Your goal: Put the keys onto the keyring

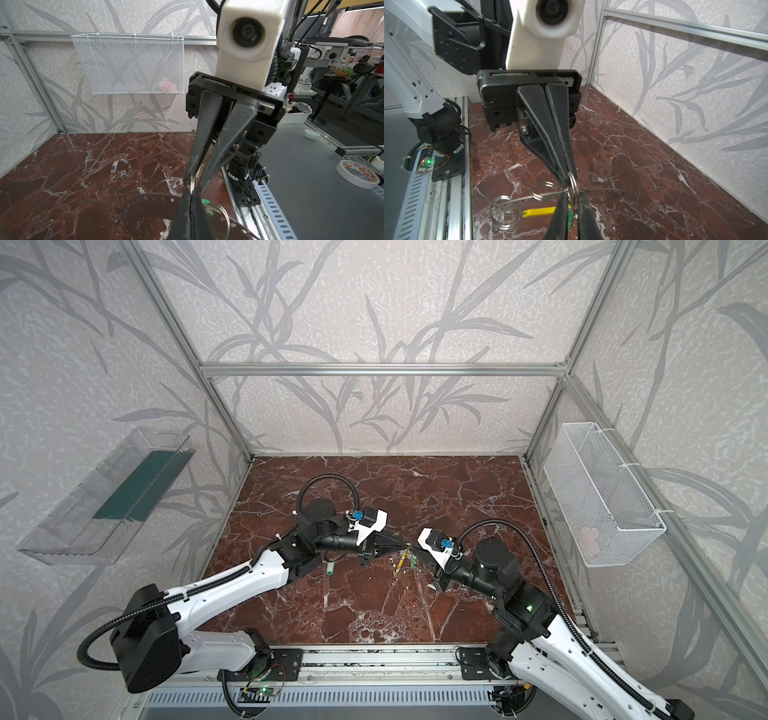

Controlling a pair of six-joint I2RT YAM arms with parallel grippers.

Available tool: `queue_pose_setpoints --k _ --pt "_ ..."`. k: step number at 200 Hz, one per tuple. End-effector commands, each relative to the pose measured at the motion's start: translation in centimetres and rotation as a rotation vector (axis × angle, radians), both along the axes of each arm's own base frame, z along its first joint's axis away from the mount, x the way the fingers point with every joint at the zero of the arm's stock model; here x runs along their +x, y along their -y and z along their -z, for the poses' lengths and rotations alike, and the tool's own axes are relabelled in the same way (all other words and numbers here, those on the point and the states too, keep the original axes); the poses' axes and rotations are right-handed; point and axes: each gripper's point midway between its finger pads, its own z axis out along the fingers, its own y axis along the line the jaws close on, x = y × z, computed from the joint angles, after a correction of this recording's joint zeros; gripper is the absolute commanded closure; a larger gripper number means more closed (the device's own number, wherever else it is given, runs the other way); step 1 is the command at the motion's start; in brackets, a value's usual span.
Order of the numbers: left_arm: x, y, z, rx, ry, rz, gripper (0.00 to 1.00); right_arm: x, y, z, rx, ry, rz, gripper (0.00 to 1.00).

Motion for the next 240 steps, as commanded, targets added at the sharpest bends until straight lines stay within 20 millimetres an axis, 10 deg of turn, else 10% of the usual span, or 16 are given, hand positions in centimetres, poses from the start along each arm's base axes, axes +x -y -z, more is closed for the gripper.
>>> queue_pose_setpoints --k 1,69,122,240 --pt "-0.2 0.1 -0.8 -0.01 0.03 0.022 1.0 -0.4 -0.3 -1.1 0.042 0.025 -0.029 0.93" --pt "0.0 -0.1 0.2 0.064 0.075 -0.004 1.0 -0.7 -0.1 -0.4 0.009 -0.003 -0.033 1.0" --pt "0.6 -0.9 1.1 0.211 0.18 -0.053 0.77 -0.7 0.6 0.9 -0.074 -0.075 -0.003 1.0" --pt "-0.4 -0.6 2.4 0.402 0.36 -0.027 0.76 -0.8 -0.3 1.8 -0.135 -0.161 -0.047 1.0"
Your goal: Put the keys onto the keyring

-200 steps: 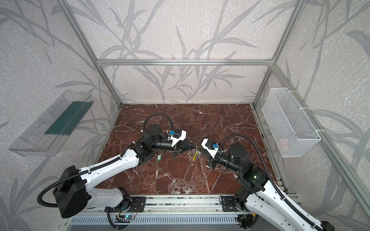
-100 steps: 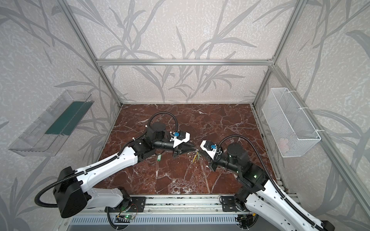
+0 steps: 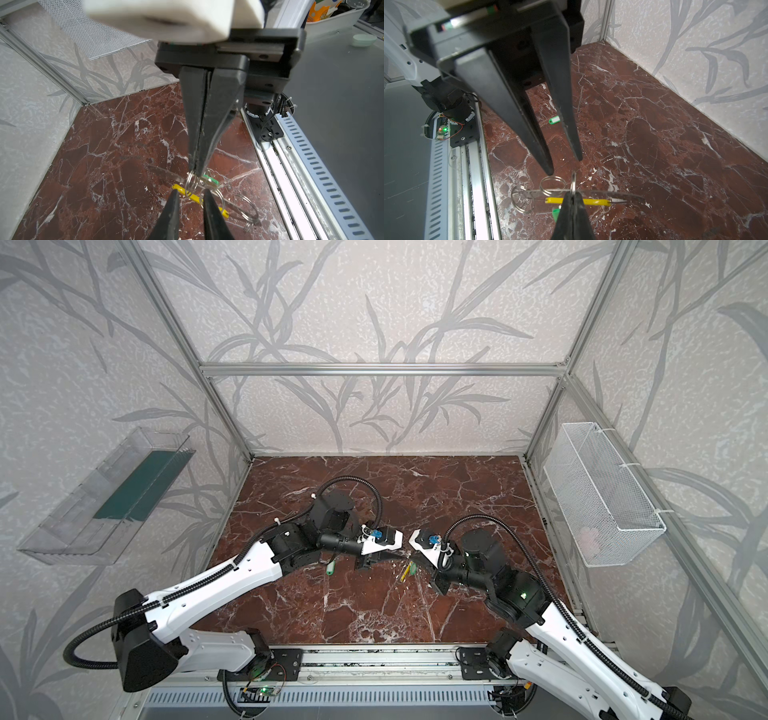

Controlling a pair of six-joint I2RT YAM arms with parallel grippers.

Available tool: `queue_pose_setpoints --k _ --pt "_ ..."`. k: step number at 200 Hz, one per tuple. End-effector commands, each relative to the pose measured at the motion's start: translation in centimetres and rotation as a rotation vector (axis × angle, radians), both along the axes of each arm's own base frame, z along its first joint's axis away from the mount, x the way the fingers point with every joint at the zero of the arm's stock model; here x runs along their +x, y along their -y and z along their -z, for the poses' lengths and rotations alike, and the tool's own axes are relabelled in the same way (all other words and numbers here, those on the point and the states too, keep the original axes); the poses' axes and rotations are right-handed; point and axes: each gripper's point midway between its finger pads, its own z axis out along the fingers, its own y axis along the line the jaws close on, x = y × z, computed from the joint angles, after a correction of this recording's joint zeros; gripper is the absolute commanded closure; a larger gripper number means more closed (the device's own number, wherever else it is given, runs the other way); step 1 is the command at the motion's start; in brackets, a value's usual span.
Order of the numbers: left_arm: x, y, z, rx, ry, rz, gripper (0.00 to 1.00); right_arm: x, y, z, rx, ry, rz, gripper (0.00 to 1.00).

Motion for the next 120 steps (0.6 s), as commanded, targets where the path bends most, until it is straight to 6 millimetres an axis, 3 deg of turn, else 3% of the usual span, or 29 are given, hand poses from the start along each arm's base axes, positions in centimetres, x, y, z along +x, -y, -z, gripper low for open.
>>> queue_pose_setpoints --k 1,84,120 --pt "0.0 -0.1 -0.6 0.028 0.068 0.011 0.76 -0.4 -0.2 -1.9 0.037 0.026 -0.025 1.0" --pt "0.5 1.1 -0.4 0.029 0.098 0.006 0.75 -0.6 -0.7 -1.5 0.034 0.004 -0.049 1.0" --pt "0.3 1.4 -0.1 0.034 0.089 0.019 0.82 -0.5 -0.8 -1.6 0.039 0.01 -0.056 1.0"
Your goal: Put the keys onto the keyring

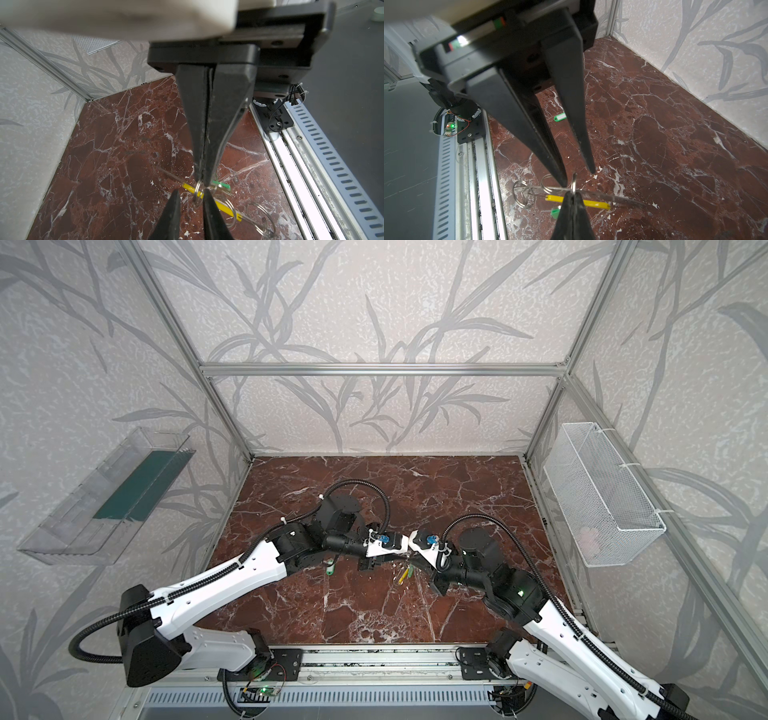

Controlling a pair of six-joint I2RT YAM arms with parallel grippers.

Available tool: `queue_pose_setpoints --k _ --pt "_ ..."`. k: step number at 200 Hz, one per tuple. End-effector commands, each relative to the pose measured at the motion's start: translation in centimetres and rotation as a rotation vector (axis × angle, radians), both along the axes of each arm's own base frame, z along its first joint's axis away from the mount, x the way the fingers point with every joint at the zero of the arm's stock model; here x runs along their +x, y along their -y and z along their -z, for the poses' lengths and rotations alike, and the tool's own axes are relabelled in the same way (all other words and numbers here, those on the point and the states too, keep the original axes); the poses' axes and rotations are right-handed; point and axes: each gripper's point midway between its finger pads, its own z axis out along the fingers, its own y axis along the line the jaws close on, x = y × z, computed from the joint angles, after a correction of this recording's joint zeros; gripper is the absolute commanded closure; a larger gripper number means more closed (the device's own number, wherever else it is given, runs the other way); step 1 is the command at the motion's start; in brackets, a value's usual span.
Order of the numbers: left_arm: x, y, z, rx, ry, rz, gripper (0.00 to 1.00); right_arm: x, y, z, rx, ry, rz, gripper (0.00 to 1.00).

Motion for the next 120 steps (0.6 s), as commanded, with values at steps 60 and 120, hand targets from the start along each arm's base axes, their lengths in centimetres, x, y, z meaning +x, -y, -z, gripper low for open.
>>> queue_pose_setpoints --k 60,120 --pt "-0.2 0.9 0.1 -0.004 0.003 0.031 0.86 -0.2 0.0 -2.5 0.063 0.075 -0.015 1.0" --pt "-0.8 1.1 0.5 -0.012 -0.036 0.061 0.87 -0.7 0.2 -2.8 0.089 0.09 -0.023 1.0"
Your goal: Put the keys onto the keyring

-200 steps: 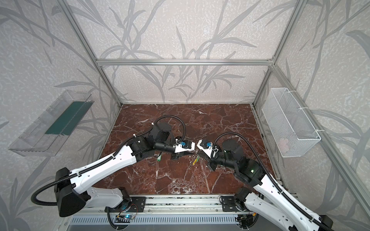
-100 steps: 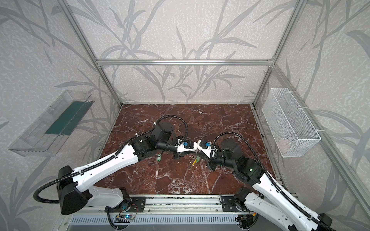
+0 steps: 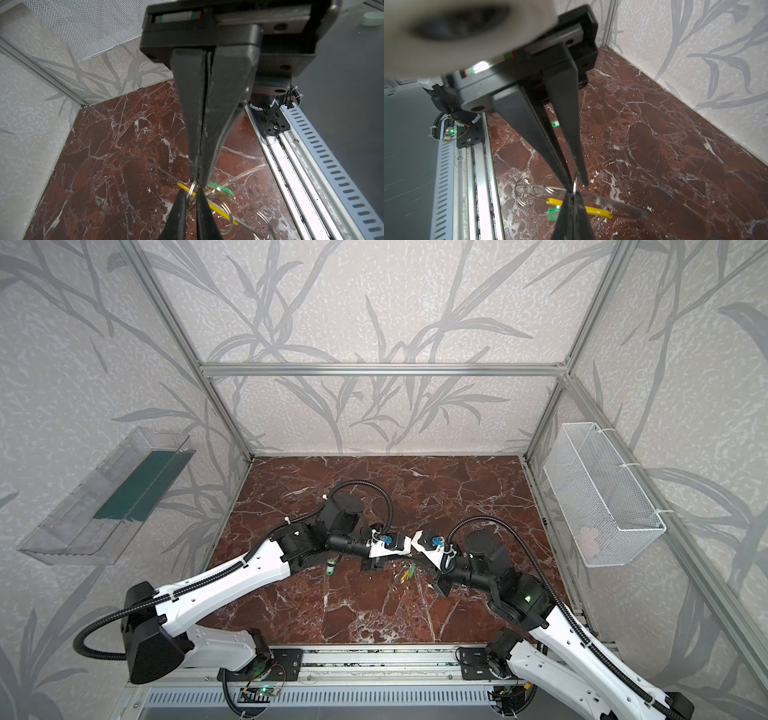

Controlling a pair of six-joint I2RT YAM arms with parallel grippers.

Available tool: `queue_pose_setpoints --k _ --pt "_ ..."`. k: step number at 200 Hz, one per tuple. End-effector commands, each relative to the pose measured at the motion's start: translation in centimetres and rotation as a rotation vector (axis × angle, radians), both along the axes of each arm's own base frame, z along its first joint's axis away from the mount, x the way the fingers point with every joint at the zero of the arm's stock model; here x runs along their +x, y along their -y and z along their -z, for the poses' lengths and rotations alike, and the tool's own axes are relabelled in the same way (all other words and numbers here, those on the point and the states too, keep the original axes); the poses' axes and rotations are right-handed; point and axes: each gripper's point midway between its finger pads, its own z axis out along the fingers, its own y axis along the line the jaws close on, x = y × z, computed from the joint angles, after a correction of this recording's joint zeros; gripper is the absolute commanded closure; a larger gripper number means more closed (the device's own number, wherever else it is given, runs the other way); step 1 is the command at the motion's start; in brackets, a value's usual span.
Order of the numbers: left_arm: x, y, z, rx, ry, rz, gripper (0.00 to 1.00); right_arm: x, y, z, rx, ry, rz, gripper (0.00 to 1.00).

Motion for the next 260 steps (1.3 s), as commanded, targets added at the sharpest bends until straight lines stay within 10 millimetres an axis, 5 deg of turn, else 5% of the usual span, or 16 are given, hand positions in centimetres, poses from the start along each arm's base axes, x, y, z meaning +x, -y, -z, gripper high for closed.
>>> queue_pose_setpoints --k 1,73,94,145,260 --pt "-0.5 0.4 0.3 -0.001 -0.022 0.032 0.88 -0.4 -0.4 -1.7 0.057 0.051 -0.033 1.0" --pt "-1.0 0.7 -0.5 -0.05 -0.05 0.048 1.0 0.1 0.0 -1.7 0.052 0.074 0.0 1.0" --pt "-0.9 0.6 -0.7 -0.073 -0.089 0.034 1.0 0.8 1.1 -1.9 0.048 0.115 0.073 0.87" --pt "0.1 0.0 -2.2 -0.208 -0.187 -0.01 1.0 0.6 2.8 -2.8 0.095 0.169 0.14 0.83" --pt "0.0 -0.2 -4.1 -0.353 -0.238 -0.005 1.0 0.8 0.9 -2.7 0.126 0.138 0.073 0.83"
